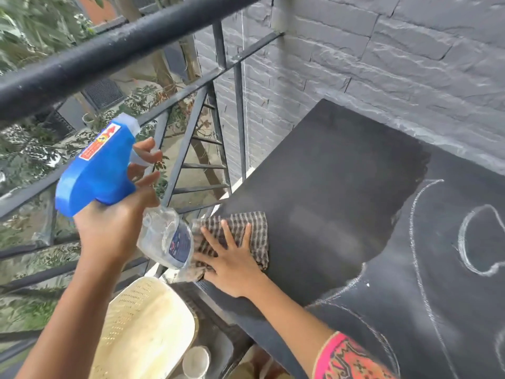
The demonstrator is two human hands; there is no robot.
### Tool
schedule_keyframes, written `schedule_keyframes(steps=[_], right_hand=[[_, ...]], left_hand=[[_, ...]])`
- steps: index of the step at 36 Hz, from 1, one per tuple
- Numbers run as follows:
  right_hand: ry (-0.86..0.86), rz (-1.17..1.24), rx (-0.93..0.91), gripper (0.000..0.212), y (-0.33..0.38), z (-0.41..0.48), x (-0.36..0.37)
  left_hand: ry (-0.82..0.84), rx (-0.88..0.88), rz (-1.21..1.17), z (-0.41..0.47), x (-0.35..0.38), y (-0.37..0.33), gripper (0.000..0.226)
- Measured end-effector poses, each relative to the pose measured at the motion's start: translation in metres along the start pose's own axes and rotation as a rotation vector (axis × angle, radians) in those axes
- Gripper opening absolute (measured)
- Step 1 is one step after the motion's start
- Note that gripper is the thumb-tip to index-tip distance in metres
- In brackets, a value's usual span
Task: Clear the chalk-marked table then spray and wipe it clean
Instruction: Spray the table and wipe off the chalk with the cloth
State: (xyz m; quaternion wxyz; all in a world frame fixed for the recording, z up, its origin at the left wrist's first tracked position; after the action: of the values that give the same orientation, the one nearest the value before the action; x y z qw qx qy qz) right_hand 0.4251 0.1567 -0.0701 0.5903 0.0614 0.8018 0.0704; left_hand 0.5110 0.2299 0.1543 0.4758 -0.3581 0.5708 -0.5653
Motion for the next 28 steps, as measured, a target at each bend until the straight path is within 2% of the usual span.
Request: schedule_keyframes(steps=[4, 6, 12, 16, 19, 23, 25, 28], right_hand=[[0.034, -0.026, -0.129, 0.049, 0.006, -0.051, 0.02], [0.032, -0.014, -0.113, 0.049, -0.014, -0.075, 0.024], [0.036, 0.032, 0.268, 0.056, -0.112, -0.081, 0.008], [-0.002, 0.118, 0.442, 0.051, -0.125, -0.042, -0.007], [0.003, 0.091, 0.39, 0.054, -0.097, -0.031, -0.009], [-0.005, 0.045, 0.172, 0.054, -0.054, -0.055, 0.003], [-0.018, 0.066, 0.119, 0.057, -0.049, -0.078, 0.012], [-0.108, 0.079, 0.133, 0.069, -0.07, -0.11, 0.018]], left_hand=[[0.006, 0.035, -0.018, 0.0, -0.004, -0.004, 0.043], [-0.011, 0.021, -0.03, 0.001, -0.006, -0.004, 0.042], [0.027, 0.028, -0.014, 0.003, -0.001, -0.007, 0.037], [0.002, 0.0, -0.052, 0.0, 0.002, 0.0, 0.035], [0.058, -0.005, -0.052, -0.004, 0.017, 0.001, 0.039], [0.141, -0.004, -0.056, -0.012, 0.037, 0.002, 0.042], [0.182, -0.023, -0.055, -0.015, 0.046, 0.008, 0.042], [0.184, -0.057, -0.049, -0.016, 0.05, 0.025, 0.03]])
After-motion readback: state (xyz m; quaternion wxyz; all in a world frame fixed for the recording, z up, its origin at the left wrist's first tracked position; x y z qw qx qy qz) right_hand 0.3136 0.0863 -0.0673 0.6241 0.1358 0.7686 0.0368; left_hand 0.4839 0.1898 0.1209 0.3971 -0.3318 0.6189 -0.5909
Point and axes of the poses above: each hand's wrist, its own z-axis towards the middle knuckle, its own x-axis out of the palm, y = z × x, the point moved 10 cm from there along z, towards the middle knuckle, and after that the axes turned 2 degrees about y, right-handed, at the moved point
